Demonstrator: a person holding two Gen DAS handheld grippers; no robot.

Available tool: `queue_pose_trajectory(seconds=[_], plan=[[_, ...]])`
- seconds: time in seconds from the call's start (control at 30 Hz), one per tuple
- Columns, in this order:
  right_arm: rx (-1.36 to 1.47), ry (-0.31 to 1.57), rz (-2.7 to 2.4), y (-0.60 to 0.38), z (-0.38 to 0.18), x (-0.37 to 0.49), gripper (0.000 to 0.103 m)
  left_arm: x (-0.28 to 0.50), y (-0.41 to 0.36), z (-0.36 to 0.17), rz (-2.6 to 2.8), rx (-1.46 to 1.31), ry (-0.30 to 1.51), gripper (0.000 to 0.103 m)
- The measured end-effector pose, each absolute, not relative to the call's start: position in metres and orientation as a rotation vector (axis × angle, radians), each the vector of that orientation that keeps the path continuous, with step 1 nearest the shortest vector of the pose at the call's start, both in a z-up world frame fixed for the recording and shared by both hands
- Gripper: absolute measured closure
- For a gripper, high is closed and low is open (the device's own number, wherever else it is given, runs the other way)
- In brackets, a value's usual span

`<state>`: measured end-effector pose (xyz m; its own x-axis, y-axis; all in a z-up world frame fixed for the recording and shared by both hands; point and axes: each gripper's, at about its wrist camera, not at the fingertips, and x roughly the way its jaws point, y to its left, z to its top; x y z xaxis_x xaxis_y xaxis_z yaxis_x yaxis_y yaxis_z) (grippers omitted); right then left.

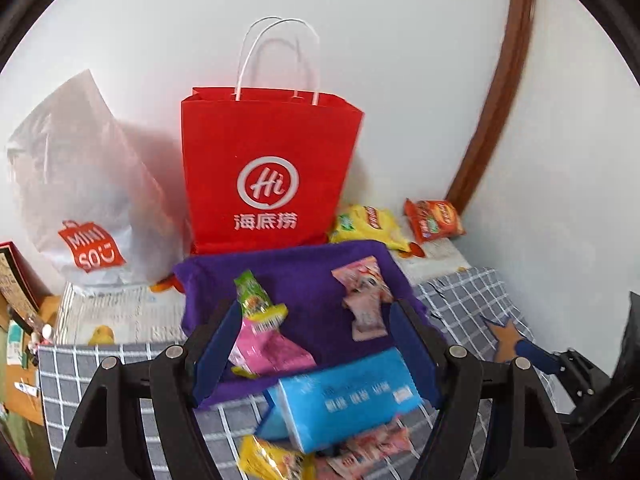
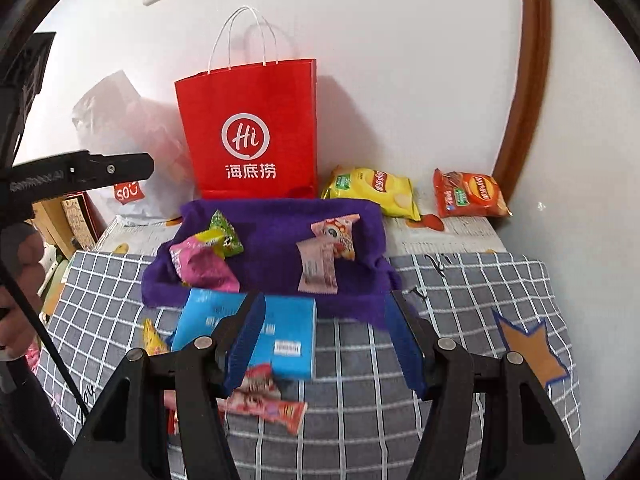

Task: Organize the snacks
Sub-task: 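Move both tools back to the snack pile beside the blue tissue box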

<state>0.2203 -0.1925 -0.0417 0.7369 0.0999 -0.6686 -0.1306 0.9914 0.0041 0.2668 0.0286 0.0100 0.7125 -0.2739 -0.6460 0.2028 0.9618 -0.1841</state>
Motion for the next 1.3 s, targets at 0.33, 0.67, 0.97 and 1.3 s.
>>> queue_pose_trajectory(seconds=[0.33,0.67,0.97,1.3], plan=[[0.034,0.778,0.137,-0.195,-0.074,0.184,0.042,0.193,0.041,-0.028,-0.164,-0.058,0.755,0.028],[0.039,0.812,0.149,-0.198,-0.108,0.168,0.042,0.163,0.077,-0.084,-0.052,-0.095,0.86,0.028],[0.028,0.875,0.198,-0.176,-0.157,0.179,0.042,0.153,0.112,-0.115,-0.022,-0.19,0.919,0.029],[0.103,0.871,0.274,-0.155,-0.166,0.207,0.042,0.155,0.123,-0.128,-0.072,-0.243,0.928,0.029]])
